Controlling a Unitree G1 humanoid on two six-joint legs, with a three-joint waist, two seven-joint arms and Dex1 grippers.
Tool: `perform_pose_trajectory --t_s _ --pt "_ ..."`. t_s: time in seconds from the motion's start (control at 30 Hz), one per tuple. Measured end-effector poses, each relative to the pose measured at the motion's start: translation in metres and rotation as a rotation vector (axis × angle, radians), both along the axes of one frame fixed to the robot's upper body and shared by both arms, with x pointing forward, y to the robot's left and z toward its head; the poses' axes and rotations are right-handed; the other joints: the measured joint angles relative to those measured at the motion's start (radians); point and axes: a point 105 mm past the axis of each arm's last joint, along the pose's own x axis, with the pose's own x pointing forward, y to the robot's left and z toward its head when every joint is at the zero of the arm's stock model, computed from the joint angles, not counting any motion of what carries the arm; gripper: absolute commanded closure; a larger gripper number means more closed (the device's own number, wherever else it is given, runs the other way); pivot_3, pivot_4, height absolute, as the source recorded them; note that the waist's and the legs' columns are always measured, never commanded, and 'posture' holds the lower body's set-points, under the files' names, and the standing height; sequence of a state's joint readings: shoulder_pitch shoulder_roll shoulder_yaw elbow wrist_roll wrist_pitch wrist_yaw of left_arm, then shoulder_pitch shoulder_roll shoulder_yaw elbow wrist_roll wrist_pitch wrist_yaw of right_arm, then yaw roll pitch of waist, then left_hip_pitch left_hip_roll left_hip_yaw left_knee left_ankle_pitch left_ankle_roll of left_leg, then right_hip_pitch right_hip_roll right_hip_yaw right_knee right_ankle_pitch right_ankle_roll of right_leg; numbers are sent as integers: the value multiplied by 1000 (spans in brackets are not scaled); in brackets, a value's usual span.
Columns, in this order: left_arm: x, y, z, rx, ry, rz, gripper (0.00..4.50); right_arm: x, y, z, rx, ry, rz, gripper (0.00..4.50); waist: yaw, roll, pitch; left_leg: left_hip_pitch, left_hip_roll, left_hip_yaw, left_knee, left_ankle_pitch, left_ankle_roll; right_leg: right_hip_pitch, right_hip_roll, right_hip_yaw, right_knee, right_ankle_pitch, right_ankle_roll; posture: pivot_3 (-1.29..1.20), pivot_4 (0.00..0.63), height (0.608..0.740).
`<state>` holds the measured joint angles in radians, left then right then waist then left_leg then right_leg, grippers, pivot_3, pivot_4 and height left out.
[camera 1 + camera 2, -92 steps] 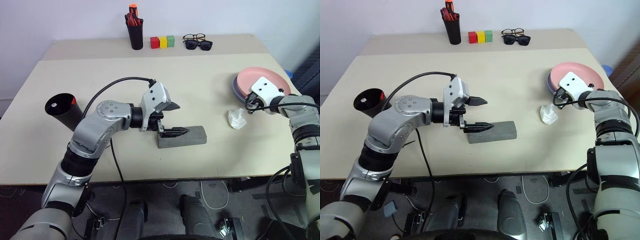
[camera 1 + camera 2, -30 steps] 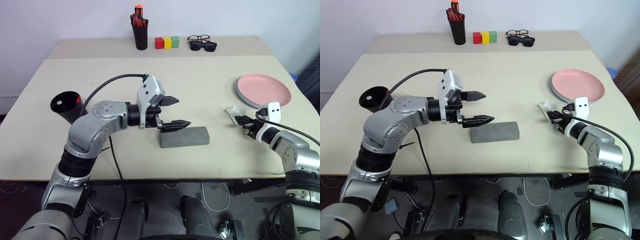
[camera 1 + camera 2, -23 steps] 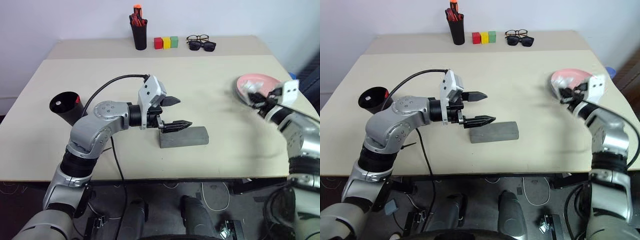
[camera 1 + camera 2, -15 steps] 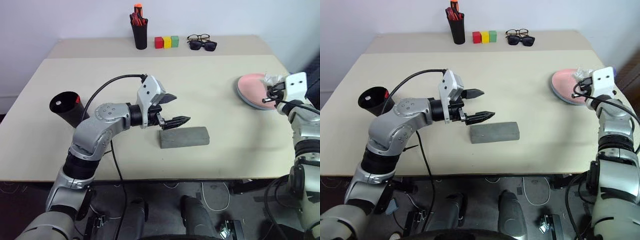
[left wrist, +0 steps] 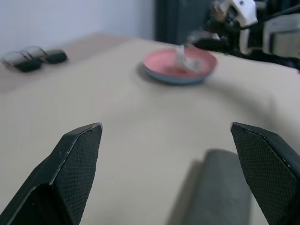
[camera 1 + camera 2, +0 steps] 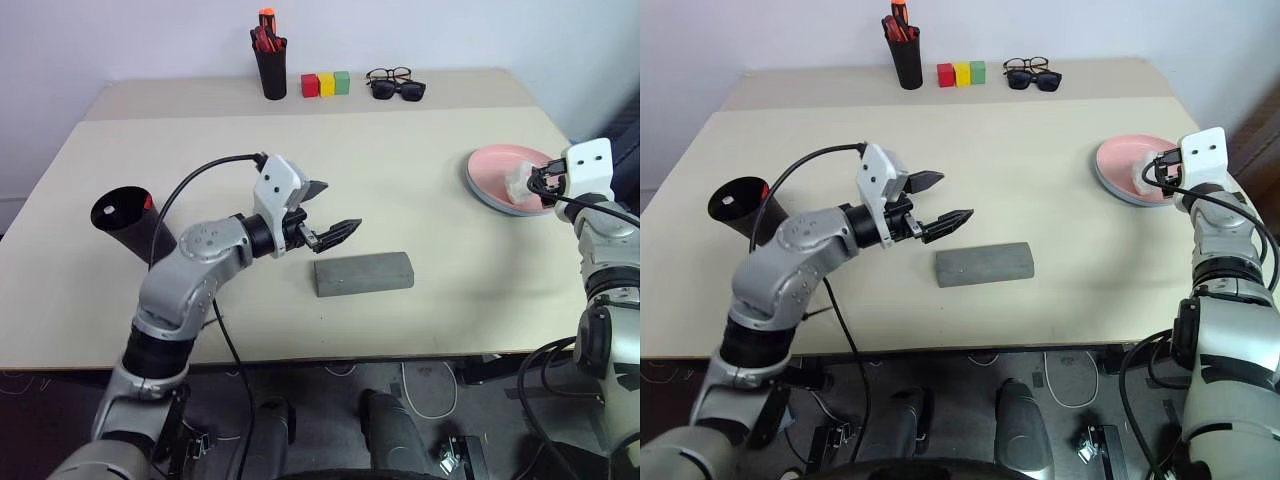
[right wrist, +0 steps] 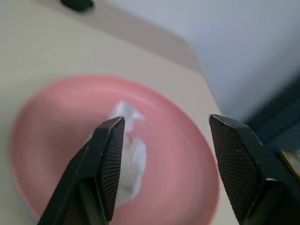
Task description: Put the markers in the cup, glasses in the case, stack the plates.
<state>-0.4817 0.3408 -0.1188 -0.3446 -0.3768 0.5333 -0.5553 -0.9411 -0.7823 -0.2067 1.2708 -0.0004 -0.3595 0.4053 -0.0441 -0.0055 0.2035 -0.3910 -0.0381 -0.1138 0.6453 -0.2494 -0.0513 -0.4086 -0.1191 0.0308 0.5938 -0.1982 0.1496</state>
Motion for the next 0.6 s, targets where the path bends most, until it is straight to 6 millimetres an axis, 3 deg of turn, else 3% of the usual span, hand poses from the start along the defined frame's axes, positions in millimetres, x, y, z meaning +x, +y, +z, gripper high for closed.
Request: perform_pose_trajectory --t_s 0.13,0.2,0.33,0.43,0.6 --pt "-3 27 -7 -46 -6 65 0 -29 -4 12 -42 -67 158 1528 8 0 0 0 0 0 0 0 0 1 0 0 0 0 0 0 150 740" --pt "-5 41 -19 -45 27 103 0 -52 -7 3 -51 -37 210 1528 11 0 0 0 0 0 0 0 1 1 0 0 -1 -1 1 0 150 740" --pt "-14 67 -45 -10 93 180 0 -117 -7 -35 -4 121 261 1528 27 1 -1 1 0 0 0 -1 1 0 0 0 2 -3 -3 0 150 740" --pt "-18 79 -45 10 78 210 0 -161 -3 -36 23 177 259 1528 29 2 -1 1 0 0 3 -1 1 2 0 1 1 -5 -1 0 150 740" --pt "-26 90 -46 35 69 204 0 -212 5 -40 66 243 260 1528 23 1 -3 2 2 1 3 -2 0 3 0 1 0 -5 -2 0 150 740"
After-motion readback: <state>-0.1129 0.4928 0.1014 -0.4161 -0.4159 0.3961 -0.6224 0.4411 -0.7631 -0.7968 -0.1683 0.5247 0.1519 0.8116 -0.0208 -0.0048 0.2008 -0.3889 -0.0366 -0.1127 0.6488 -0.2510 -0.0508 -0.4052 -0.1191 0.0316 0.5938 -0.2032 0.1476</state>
